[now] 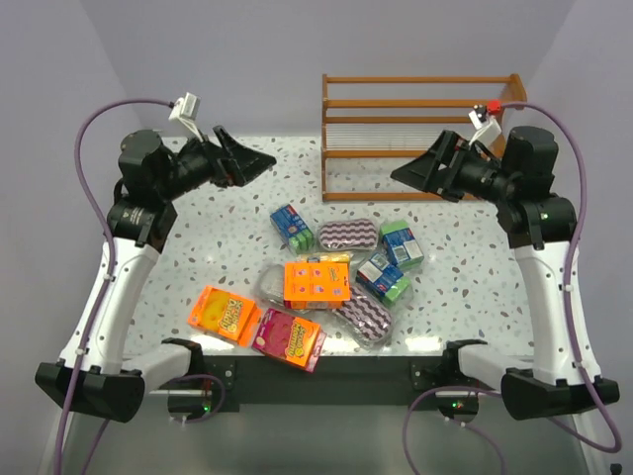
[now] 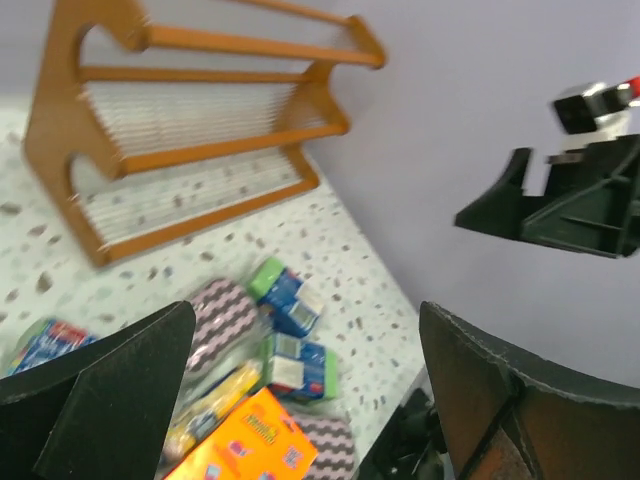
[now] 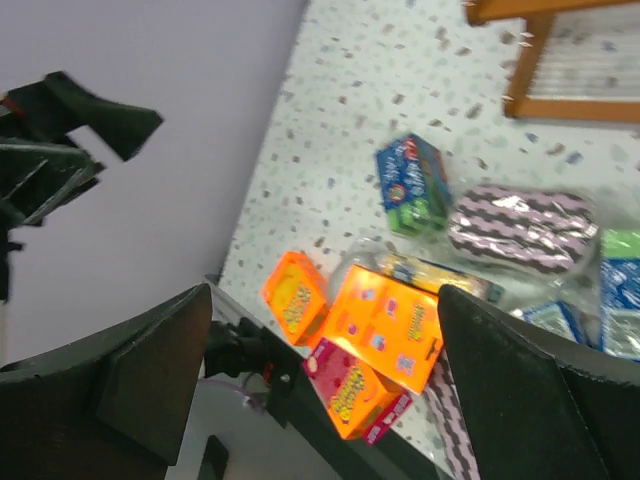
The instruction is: Place and organize the cleaning sponges onto the shelf
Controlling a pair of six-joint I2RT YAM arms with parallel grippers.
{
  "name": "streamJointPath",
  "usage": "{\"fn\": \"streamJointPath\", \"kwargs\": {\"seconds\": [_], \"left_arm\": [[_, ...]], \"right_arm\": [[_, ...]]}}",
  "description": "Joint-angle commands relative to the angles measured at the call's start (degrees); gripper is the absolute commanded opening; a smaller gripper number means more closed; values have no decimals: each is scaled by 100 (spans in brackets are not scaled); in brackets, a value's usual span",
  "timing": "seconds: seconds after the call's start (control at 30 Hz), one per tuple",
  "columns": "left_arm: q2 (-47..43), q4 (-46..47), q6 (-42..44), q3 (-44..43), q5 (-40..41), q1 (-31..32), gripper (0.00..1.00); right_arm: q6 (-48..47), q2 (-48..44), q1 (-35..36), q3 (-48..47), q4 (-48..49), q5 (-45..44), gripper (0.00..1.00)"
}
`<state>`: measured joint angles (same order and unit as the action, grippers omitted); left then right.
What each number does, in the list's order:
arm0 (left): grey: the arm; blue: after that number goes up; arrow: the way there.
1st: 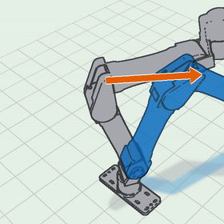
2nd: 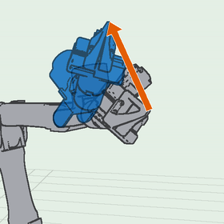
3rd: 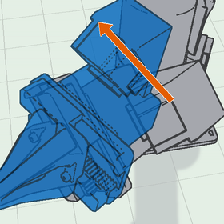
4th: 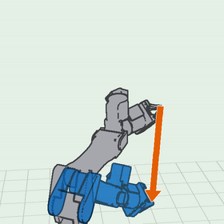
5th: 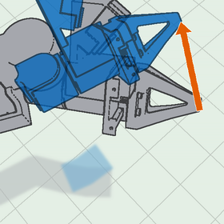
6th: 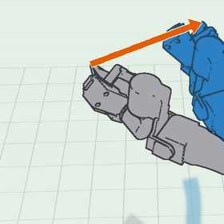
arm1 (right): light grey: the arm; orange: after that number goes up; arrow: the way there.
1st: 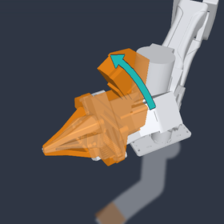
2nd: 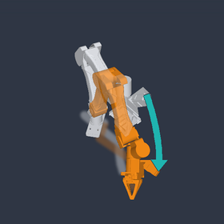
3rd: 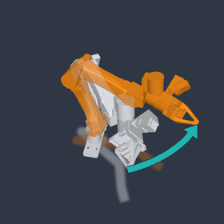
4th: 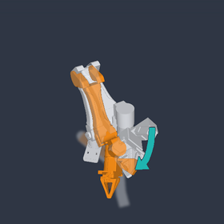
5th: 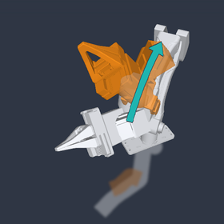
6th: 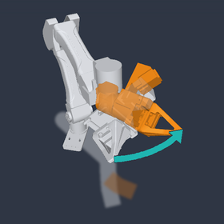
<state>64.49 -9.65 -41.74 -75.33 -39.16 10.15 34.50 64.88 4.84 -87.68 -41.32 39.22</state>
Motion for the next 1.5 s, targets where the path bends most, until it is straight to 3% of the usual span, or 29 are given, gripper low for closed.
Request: {"fn": "streamJointPath", "kwargs": {"seconds": [0.0,0.07,0.17,0.33,0.63,0.97,1.47], "left_arm": [[-86,-1804,1335,-35,945,4,100],[-164,-1760,1308,192,954,4,100],[-182,-1654,1291,474,954,4,100],[-130,-1575,1194,668,919,13,100],[-103,-1434,1159,871,980,22,100],[-156,-1372,1255,1020,1094,22,100],[-59,-1171,1203,1178,1156,22,100]], "right_arm": [[-881,261,-10,-153,-1060,-922,98],[-1155,393,-1,-232,-1395,-1441,98],[-1480,648,323,-206,-1826,-3065,98],[-1798,1507,1677,40,-2266,-5682,98],[-1648,2247,2056,892,-1555,-6409,98],[-1728,2880,2065,1517,-597,-6075,98],[-1306,3706,2056,1508,-701,-7217,98]]}}
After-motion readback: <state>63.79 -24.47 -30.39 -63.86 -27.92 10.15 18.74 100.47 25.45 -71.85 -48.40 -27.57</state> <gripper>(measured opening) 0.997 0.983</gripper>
